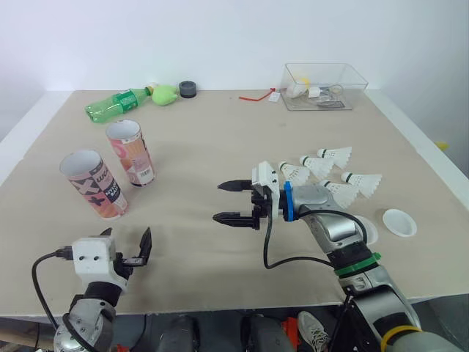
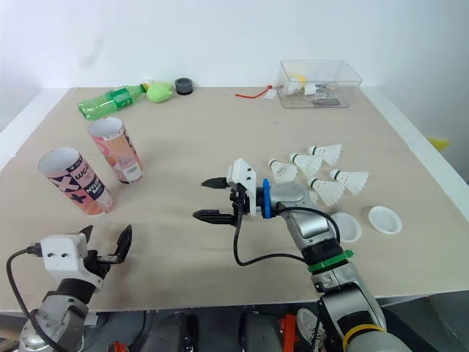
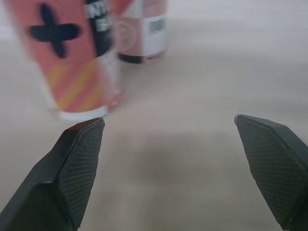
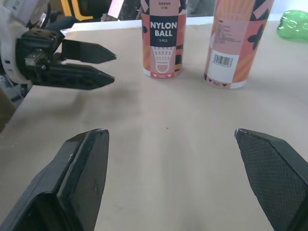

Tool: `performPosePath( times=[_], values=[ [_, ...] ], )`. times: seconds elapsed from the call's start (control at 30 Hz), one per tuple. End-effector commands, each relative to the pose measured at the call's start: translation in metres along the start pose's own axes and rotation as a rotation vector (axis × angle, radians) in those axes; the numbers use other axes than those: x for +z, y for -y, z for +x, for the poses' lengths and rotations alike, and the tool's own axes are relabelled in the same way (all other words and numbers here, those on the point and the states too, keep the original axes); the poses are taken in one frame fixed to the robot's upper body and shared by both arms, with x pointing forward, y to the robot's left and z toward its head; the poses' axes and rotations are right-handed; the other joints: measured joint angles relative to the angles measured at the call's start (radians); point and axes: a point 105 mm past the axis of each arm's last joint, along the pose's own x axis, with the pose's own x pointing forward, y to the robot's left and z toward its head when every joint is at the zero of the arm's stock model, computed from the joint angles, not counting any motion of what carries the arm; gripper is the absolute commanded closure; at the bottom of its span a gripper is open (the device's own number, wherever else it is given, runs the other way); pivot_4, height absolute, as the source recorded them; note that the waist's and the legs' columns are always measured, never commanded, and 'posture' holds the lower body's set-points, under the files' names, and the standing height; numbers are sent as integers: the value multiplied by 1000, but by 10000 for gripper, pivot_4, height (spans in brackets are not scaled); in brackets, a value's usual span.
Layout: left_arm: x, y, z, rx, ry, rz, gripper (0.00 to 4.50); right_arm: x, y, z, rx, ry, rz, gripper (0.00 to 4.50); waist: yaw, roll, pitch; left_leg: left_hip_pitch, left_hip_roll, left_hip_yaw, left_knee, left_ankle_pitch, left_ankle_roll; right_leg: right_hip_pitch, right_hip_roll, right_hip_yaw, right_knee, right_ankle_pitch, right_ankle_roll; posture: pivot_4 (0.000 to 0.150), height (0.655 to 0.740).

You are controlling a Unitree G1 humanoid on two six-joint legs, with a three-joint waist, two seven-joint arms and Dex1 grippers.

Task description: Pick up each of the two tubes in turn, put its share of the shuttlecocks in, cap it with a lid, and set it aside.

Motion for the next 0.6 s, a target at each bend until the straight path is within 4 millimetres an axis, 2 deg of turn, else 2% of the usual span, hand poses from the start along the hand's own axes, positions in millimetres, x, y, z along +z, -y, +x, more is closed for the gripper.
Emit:
performPosePath(
  times=[0.03,0.2,0.33,0.6],
  values=[
    [6,-20,0,77,42,4,0,15,6,3,10,30,-62,334,0,0,0,0,1,0,0,0,0,0,1,0,0,0,-1,1500,7400],
    [5,-44,11,157,60,-42,0,15,9,5,9,26,-83,334,0,0,0,0,3,-1,1,0,0,-1,5,1,0,1,-3,1500,7400],
    [3,-49,21,147,56,-56,0,14,10,5,-3,24,-93,334,0,0,0,0,4,0,1,0,0,-1,7,3,0,2,-3,1500,7400],
    [0,-64,58,88,28,-43,0,19,17,-5,-63,30,-113,334,0,-1,-1,0,5,1,1,0,-1,-2,8,3,0,3,-4,1500,7400]
  ],
)
